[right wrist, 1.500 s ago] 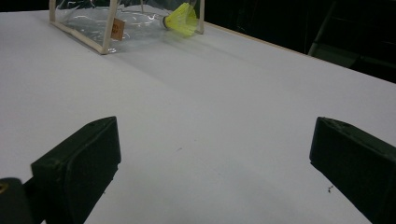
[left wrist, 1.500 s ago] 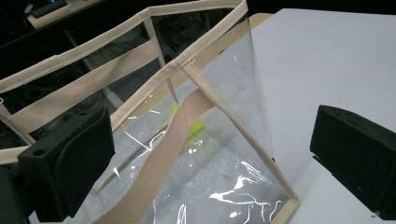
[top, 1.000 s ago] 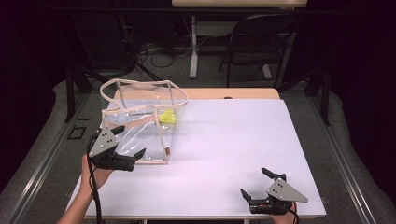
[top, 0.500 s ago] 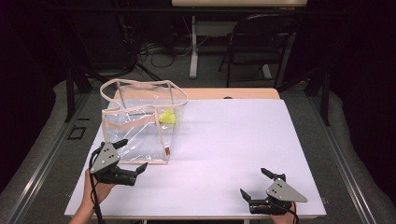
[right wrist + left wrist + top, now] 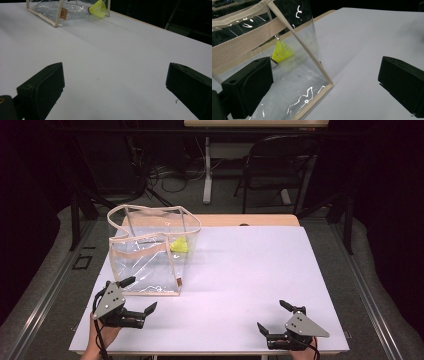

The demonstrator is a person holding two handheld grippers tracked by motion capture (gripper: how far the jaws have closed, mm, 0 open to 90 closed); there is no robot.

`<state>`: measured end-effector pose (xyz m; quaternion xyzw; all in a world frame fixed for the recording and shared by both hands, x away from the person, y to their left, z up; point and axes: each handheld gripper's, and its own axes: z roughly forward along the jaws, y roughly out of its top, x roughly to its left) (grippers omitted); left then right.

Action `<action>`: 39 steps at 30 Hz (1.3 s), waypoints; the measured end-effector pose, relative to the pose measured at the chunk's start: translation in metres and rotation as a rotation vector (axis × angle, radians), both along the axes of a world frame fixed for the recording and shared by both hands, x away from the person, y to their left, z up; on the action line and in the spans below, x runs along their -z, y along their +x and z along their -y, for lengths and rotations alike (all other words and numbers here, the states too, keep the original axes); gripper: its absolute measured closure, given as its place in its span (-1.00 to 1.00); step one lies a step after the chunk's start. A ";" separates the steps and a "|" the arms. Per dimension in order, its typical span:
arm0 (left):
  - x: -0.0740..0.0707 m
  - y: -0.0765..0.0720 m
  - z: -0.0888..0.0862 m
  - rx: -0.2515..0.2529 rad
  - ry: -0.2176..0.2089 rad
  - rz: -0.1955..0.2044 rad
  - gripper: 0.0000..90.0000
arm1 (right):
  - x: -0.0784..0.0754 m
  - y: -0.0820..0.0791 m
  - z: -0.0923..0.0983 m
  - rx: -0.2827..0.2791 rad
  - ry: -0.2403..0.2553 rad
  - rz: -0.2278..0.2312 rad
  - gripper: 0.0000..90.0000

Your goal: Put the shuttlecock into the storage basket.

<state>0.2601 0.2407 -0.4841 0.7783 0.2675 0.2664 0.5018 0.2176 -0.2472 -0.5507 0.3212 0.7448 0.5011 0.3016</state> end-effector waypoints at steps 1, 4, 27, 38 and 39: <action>0.001 -0.001 0.000 -0.002 -0.006 -0.001 -1.00 | 0.000 0.000 0.000 0.000 0.000 0.000 -0.97; 0.005 -0.003 -0.001 0.002 -0.010 -0.002 -1.00 | 0.000 0.000 0.000 0.000 0.000 -0.001 -0.97; 0.038 -0.015 -0.001 0.008 -0.028 -0.021 -1.00 | 0.001 0.000 -0.001 -0.004 -0.004 -0.003 -0.96; 0.055 -0.021 0.000 -0.037 -0.031 -0.036 -1.00 | 0.001 0.000 -0.001 -0.005 -0.003 -0.002 -0.96; 0.056 -0.022 0.000 -0.042 -0.032 -0.039 -1.00 | 0.001 0.000 -0.001 -0.004 -0.003 -0.001 -0.96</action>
